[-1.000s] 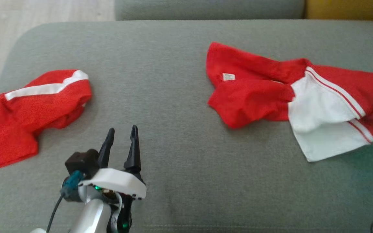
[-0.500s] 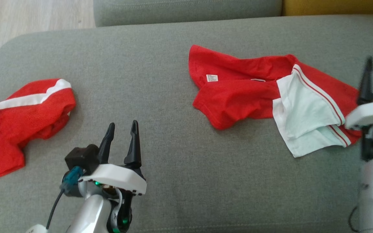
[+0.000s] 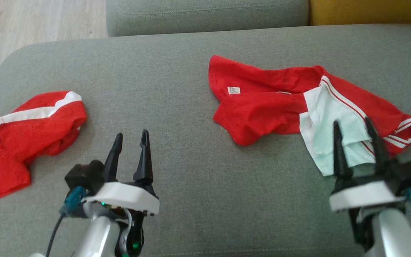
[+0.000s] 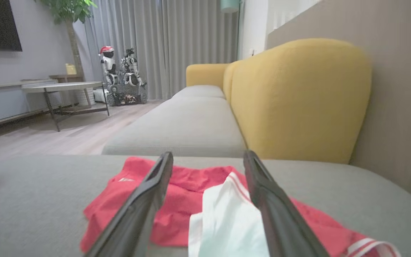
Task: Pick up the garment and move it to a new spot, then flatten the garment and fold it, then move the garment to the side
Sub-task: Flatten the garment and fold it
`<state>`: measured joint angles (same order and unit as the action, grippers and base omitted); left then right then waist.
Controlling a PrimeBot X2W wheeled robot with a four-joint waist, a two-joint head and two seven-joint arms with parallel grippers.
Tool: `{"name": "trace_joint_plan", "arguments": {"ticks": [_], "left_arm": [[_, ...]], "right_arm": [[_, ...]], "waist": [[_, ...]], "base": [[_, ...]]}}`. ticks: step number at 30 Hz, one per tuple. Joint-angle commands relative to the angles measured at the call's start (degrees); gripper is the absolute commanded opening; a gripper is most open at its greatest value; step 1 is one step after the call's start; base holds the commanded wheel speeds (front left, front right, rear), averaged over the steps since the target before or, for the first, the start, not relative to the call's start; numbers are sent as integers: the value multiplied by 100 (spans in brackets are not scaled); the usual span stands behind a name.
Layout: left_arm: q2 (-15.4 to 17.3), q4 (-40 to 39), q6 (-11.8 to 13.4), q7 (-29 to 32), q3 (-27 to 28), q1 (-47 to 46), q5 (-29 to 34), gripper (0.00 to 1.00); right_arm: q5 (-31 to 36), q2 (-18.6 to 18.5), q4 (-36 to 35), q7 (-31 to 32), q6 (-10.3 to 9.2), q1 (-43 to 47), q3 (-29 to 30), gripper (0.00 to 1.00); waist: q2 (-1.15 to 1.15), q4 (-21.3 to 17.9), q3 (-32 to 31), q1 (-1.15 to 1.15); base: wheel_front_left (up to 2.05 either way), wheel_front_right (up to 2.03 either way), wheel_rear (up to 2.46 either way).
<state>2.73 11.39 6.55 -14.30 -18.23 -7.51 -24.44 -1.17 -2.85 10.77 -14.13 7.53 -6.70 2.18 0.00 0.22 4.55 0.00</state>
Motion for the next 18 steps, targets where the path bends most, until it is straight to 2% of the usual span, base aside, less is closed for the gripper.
{"name": "trace_joint_plan", "arguments": {"ticks": [1, 6, 18], "left_arm": [[15, -180, -1, -70, 151, -88, -11, 100], [15, -153, -1, -70, 56, -59, 2, 100], [15, -84, 5, -70, -55, -152, 2, 100]], "right_arm": [[-69, -6, -213, -60, -4, 27, -246, 100], [-56, -4, -184, -78, -4, 279, -433, 100], [152, -3, -136, -85, -4, 102, -259, 100]], "waist": [[0, 11, 9, 0], [0, 34, 30, 0], [0, 175, 142, 0]], "base": [[0, 0, 0], [0, 0, 0], [0, 0, 0]]}}
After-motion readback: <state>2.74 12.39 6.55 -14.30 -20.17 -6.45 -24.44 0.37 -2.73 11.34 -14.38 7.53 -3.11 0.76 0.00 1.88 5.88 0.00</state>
